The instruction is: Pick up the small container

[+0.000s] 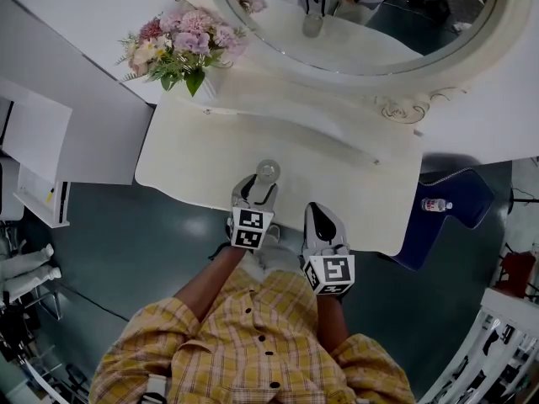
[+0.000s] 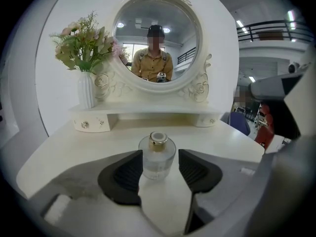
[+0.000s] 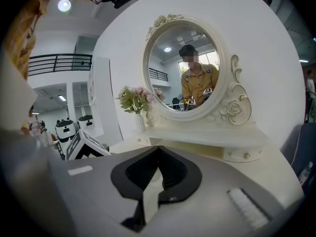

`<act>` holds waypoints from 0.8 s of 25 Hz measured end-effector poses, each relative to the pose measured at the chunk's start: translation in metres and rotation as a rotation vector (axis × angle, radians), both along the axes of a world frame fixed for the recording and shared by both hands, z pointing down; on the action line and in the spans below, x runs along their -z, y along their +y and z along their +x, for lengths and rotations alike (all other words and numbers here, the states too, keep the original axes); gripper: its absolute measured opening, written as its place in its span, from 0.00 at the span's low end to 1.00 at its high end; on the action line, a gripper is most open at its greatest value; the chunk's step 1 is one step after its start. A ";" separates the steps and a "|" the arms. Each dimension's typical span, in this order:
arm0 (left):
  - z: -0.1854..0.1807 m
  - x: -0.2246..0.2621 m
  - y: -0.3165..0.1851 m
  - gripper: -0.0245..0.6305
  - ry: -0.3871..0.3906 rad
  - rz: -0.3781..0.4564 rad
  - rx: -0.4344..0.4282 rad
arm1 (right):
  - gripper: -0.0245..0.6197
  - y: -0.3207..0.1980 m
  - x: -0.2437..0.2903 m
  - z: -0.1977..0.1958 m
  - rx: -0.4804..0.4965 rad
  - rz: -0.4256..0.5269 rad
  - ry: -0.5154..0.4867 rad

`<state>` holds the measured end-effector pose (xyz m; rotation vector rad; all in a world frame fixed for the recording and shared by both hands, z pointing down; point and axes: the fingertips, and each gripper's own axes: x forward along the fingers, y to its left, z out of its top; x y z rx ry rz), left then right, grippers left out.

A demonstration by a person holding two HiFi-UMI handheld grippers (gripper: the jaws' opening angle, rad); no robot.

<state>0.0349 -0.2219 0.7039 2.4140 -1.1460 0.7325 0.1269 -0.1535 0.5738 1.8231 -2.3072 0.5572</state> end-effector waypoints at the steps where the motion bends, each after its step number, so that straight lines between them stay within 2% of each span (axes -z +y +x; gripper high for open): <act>1: 0.000 -0.005 0.000 0.38 -0.004 -0.006 0.003 | 0.04 0.000 -0.001 0.000 0.000 -0.002 0.001; 12: 0.008 -0.025 -0.013 0.49 -0.029 -0.012 0.002 | 0.04 -0.003 -0.009 0.007 0.000 -0.020 0.007; 20: 0.012 -0.036 -0.023 0.52 -0.036 -0.004 0.012 | 0.04 -0.004 -0.014 0.012 0.001 -0.031 0.008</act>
